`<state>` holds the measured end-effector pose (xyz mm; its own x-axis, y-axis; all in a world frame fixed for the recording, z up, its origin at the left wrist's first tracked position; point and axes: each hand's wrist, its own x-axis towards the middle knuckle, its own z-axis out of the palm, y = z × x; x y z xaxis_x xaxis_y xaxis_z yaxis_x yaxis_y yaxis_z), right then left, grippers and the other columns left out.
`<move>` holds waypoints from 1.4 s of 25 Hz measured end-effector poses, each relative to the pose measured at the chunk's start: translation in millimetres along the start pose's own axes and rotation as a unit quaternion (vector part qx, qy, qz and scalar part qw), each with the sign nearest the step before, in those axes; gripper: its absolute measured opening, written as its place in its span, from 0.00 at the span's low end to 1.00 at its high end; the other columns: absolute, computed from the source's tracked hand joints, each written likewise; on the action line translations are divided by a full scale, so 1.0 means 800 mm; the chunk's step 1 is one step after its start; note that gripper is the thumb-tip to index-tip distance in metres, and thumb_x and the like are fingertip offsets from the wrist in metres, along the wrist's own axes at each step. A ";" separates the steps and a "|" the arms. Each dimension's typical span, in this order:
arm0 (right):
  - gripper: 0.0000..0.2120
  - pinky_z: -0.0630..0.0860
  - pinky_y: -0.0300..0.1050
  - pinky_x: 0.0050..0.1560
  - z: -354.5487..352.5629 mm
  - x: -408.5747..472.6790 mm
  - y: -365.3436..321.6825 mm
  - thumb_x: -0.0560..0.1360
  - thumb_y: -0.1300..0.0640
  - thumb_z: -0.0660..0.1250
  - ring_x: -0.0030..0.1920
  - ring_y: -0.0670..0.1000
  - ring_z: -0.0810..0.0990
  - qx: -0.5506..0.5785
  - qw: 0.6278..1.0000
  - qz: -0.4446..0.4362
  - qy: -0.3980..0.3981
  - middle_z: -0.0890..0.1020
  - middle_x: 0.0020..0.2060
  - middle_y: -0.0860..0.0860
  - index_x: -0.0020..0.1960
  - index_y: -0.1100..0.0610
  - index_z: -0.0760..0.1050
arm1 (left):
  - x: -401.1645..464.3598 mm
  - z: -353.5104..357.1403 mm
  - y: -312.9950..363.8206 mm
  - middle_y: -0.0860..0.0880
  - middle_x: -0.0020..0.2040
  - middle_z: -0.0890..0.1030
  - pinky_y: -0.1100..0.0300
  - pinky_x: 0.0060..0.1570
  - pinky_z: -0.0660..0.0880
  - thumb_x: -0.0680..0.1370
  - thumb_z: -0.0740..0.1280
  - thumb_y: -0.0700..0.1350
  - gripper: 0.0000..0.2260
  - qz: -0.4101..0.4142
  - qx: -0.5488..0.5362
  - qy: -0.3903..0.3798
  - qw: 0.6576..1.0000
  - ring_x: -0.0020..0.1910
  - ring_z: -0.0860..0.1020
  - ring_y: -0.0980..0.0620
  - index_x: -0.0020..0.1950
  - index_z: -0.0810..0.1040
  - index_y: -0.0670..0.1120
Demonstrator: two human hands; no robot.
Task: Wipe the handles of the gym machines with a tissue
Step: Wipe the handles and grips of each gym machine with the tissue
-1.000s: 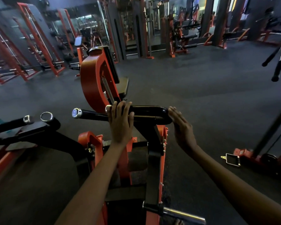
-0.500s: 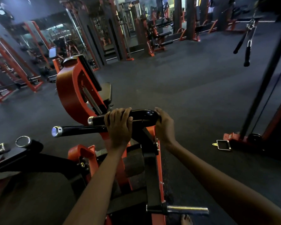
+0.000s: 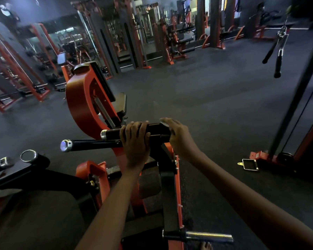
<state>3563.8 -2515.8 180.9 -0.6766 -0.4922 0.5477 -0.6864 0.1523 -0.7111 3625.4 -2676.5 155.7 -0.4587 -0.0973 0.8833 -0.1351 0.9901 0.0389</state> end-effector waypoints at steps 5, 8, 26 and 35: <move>0.19 0.74 0.46 0.62 -0.004 -0.008 0.013 0.73 0.74 0.59 0.59 0.54 0.77 0.023 0.990 0.114 0.077 0.79 0.56 0.57 0.62 0.64 0.74 | -0.024 -0.003 -0.005 0.44 0.67 0.69 0.47 0.74 0.53 0.84 0.50 0.51 0.19 -0.006 -0.013 -0.024 1.000 0.69 0.66 0.41 0.70 0.67 0.45; 0.21 0.70 0.45 0.66 0.003 -0.006 -0.010 0.74 0.75 0.57 0.64 0.51 0.72 -0.016 0.999 -0.037 0.022 0.75 0.63 0.59 0.65 0.64 0.71 | -0.017 -0.002 -0.005 0.44 0.67 0.68 0.48 0.74 0.53 0.84 0.51 0.51 0.18 -0.003 -0.002 -0.020 1.000 0.69 0.66 0.42 0.71 0.66 0.46; 0.22 0.71 0.50 0.65 0.005 -0.025 0.025 0.73 0.72 0.61 0.65 0.56 0.73 -0.052 0.996 -0.055 0.055 0.75 0.63 0.60 0.66 0.65 0.71 | -0.037 -0.021 0.031 0.43 0.75 0.64 0.44 0.75 0.55 0.84 0.48 0.56 0.22 -0.100 -0.032 -0.064 0.992 0.77 0.56 0.42 0.76 0.60 0.47; 0.23 0.59 0.38 0.72 0.030 -0.043 0.029 0.75 0.60 0.54 0.72 0.50 0.60 -0.076 0.988 -0.110 0.079 0.62 0.71 0.53 0.70 0.63 0.65 | -0.041 -0.024 0.026 0.43 0.74 0.66 0.45 0.75 0.55 0.84 0.50 0.53 0.21 -0.090 0.002 -0.050 0.995 0.76 0.59 0.42 0.74 0.64 0.46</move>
<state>3577.5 -2515.6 135.1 -0.5310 -0.3906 0.7520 -0.8458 0.1896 -0.4987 3654.5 -2650.5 136.4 -0.5110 -0.2832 0.8116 -0.2258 0.9552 0.1911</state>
